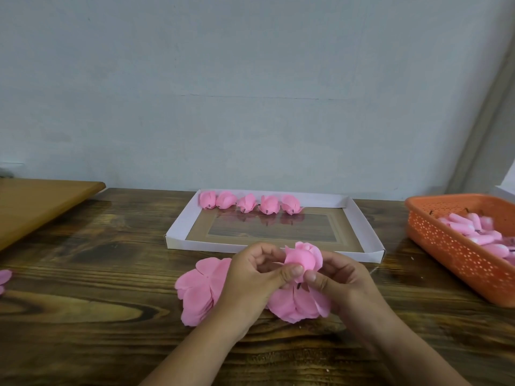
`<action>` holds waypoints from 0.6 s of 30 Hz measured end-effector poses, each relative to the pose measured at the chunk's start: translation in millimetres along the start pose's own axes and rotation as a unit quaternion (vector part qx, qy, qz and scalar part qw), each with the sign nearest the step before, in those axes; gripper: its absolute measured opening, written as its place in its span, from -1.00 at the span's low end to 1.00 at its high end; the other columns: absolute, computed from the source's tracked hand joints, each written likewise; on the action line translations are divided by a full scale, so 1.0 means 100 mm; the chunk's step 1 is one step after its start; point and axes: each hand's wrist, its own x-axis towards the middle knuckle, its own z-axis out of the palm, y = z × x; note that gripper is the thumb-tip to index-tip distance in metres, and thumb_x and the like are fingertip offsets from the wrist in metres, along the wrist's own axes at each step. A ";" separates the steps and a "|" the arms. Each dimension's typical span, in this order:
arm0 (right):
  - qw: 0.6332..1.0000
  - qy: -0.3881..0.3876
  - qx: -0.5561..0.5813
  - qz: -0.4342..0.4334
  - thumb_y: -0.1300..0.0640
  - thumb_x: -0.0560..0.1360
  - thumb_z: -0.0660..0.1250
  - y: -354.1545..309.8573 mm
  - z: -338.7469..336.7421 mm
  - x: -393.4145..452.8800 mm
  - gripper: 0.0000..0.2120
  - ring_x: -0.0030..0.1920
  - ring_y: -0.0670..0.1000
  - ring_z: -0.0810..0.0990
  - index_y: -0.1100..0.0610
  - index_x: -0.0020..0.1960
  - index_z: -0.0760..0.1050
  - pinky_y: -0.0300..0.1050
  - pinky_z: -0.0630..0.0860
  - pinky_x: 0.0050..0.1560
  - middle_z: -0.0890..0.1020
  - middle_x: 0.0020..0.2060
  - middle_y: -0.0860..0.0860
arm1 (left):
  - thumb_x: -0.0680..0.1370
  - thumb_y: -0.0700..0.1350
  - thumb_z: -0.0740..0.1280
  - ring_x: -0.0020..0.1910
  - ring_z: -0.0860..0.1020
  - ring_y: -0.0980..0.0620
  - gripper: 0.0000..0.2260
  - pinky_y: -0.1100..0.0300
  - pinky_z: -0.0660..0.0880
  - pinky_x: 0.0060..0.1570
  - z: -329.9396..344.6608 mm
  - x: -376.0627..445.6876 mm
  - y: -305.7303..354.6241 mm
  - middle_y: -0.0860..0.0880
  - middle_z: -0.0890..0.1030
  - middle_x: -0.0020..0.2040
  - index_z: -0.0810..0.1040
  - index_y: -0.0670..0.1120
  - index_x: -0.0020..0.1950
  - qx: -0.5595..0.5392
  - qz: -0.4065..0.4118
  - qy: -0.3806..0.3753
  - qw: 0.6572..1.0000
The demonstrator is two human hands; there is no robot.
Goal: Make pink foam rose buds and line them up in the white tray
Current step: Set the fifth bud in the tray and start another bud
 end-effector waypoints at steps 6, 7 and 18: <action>1.000 0.012 -0.019 -0.002 0.15 0.44 0.48 0.01 0.00 -0.01 -0.72 0.11 0.17 0.70 0.05 0.15 0.69 -0.02 0.65 0.03 0.73 0.06 0.16 | 0.31 0.09 0.56 -0.16 0.69 0.08 -0.65 0.28 0.58 -0.18 0.00 -0.04 0.01 -0.06 0.75 -0.11 0.75 -0.06 0.01 0.029 0.001 -0.011 1.000; 1.000 0.013 -0.018 -0.001 0.15 0.44 0.48 0.01 0.00 -0.01 -0.71 0.11 0.16 0.70 0.05 0.16 0.69 -0.03 0.65 0.03 0.73 0.06 0.15 | 0.32 0.10 0.55 -0.19 0.68 0.10 -0.66 0.29 0.58 -0.20 0.00 -0.05 0.02 -0.06 0.75 -0.12 0.76 -0.05 0.00 0.027 0.003 -0.013 1.000; 1.000 -0.002 0.003 0.003 0.09 0.40 0.52 0.00 0.01 -0.01 -0.65 0.06 0.13 0.72 0.07 0.18 0.67 -0.12 0.63 -0.05 0.73 0.05 0.17 | 0.42 0.06 0.48 -0.11 0.69 0.11 -0.79 0.27 0.59 -0.20 -0.02 -0.03 0.04 -0.03 0.75 -0.09 0.75 0.00 -0.02 0.035 0.034 -0.019 0.999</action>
